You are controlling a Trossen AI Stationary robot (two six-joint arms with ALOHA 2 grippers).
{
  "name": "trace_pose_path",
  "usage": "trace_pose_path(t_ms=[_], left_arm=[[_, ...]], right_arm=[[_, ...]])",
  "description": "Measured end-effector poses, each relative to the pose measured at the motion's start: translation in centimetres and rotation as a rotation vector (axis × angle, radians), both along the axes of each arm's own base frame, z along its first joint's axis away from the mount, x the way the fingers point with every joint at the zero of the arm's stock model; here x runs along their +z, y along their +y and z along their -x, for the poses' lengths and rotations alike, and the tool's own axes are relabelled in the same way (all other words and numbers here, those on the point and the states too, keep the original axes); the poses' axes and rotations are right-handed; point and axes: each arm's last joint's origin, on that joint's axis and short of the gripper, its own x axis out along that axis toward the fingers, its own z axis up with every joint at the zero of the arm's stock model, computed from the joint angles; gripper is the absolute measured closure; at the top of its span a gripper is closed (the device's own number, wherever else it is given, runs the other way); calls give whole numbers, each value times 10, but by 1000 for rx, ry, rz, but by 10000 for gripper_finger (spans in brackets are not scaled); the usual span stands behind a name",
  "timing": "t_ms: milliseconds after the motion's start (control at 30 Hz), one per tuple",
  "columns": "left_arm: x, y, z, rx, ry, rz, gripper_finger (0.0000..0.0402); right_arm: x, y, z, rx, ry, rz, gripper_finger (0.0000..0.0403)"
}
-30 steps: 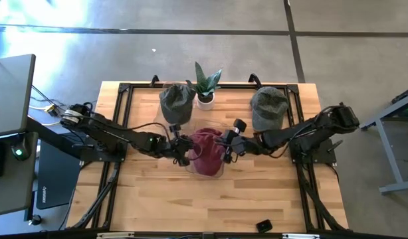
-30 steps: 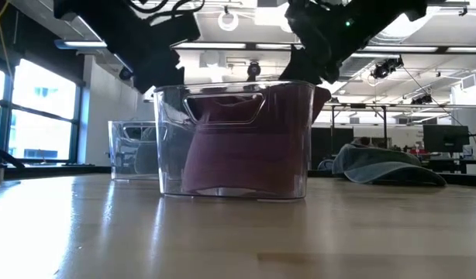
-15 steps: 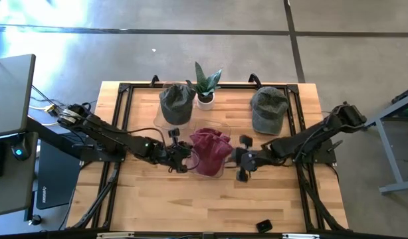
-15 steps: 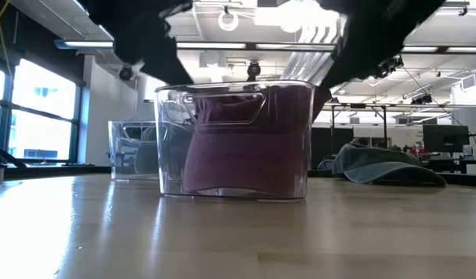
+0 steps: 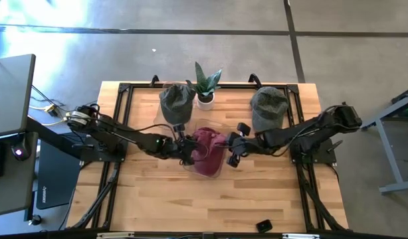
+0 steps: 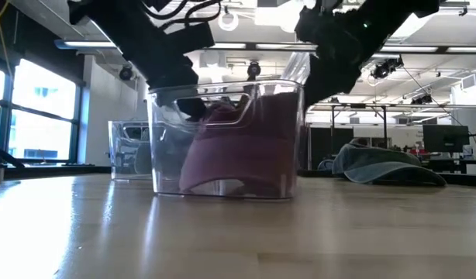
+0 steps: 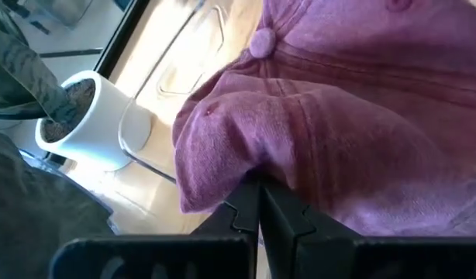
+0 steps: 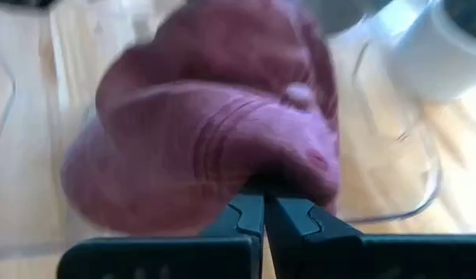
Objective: Pick & Place hat
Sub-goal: Put the red cap into the bottom transparent bin, then put the black cap into the top transparent bin
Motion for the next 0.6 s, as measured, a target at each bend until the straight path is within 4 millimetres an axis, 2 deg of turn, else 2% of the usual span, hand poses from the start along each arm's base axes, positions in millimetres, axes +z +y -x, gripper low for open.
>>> trace_pose_path(t_ms=[133, 300, 433, 600], left_arm=[[4, -7, 5, -21, 41, -18, 397], [31, -27, 12, -62, 36, -48, 397], [52, -47, 18, -76, 55, -84, 397], [74, -75, 34, -100, 82, -78, 397]], right_arm=[[-4, 2, 2, 34, 49, -21, 401], [14, 15, 12, 58, -21, 0, 400], [28, 23, 27, 87, -40, -15, 401], [38, 33, 49, 59, -30, -29, 397]])
